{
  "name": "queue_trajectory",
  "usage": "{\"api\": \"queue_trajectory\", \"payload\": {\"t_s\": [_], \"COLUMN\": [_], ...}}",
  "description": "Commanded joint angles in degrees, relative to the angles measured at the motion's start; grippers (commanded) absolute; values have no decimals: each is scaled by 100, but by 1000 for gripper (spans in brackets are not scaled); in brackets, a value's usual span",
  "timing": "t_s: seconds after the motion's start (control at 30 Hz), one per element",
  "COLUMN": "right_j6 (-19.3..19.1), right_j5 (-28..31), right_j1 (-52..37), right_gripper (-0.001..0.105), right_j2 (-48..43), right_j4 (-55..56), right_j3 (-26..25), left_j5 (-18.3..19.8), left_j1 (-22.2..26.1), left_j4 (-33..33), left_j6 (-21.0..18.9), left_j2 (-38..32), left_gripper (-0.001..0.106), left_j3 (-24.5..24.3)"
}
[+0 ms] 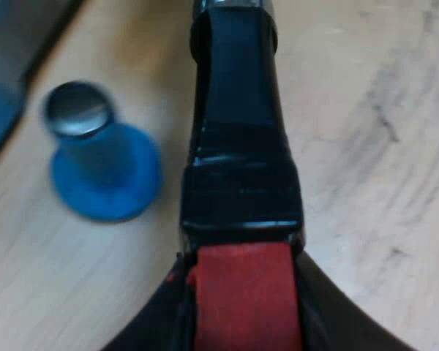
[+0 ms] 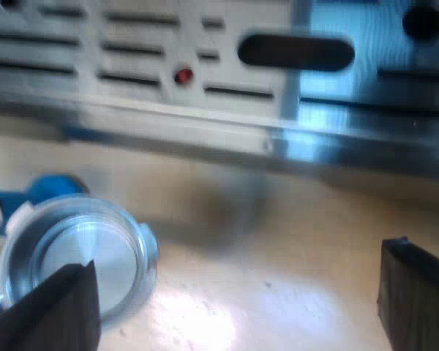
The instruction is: Put the handle in the coffee machine
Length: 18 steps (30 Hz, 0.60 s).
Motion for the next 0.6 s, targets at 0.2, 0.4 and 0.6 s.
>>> {"api": "queue_trajectory", "payload": {"t_s": [0.2, 0.4, 0.6], "right_j6": [-403, -476, -476], "right_j5": [595, 1650, 2636], "right_j1": [401, 1501, 2557], "right_gripper": [78, 78, 78], "right_j2": [-599, -797, -745], "right_j4": [-161, -216, -803], "right_j3": [-54, -54, -38], "left_j5": [229, 229, 333], "left_j1": [920, 1799, 2388], "left_j4": [-8, 428, 1060], "left_j6": [-27, 148, 659], "left_j2": [-81, -81, -81], "left_gripper": [0, 0, 0], "left_j3": [-64, -203, -621]}}
